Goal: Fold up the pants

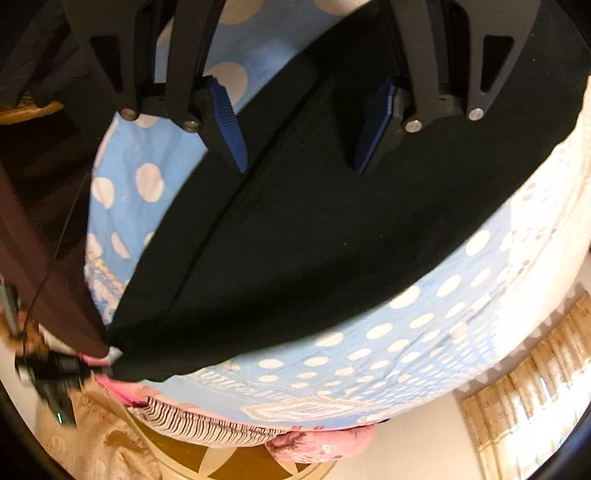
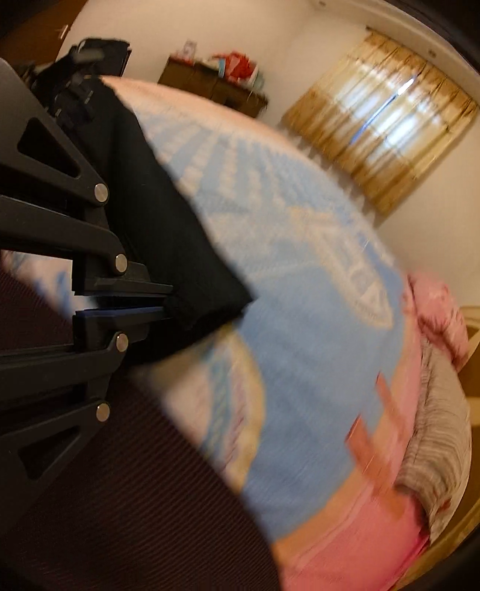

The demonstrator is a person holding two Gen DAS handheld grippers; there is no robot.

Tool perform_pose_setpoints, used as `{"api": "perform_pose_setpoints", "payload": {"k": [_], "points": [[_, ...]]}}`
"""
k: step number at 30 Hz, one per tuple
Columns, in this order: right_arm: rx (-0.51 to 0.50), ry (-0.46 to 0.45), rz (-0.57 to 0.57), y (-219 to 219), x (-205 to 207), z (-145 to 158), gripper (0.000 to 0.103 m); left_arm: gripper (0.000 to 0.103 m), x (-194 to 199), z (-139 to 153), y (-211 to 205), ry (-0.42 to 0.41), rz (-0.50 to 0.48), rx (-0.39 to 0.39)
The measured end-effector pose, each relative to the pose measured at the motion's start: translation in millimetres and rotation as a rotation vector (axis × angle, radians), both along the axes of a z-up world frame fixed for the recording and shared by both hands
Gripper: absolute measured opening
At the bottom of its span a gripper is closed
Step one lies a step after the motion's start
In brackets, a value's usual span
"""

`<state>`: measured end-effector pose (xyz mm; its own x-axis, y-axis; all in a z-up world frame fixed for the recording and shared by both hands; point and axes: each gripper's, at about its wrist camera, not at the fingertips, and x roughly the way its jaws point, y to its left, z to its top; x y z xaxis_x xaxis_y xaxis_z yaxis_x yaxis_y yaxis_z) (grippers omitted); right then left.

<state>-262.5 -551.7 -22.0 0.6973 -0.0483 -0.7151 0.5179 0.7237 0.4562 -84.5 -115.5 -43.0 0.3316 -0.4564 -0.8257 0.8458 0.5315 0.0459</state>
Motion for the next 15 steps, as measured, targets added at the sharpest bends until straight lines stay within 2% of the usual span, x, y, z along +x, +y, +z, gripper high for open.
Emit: {"api": "perform_pose_setpoints", "payload": {"k": [5,10,13,15], "points": [[-0.036,0.074,-0.039,-1.9,-7.3,-11.1,0.004,0.063,1.5,12.7,9.1,0.026,0.0,-0.057],[-0.109,0.094,-0.04,3.4,16.7,-12.5,0.004,0.063,5.3,22.5,17.5,0.007,0.027,-0.076],[-0.101,0.08,-0.065,-0.7,28.8,-20.1,0.005,0.063,8.1,19.9,27.9,0.017,0.052,-0.078],[-0.044,0.061,-0.106,-9.1,33.3,-27.4,0.006,0.064,9.5,17.3,32.8,0.011,0.069,-0.069]]}}
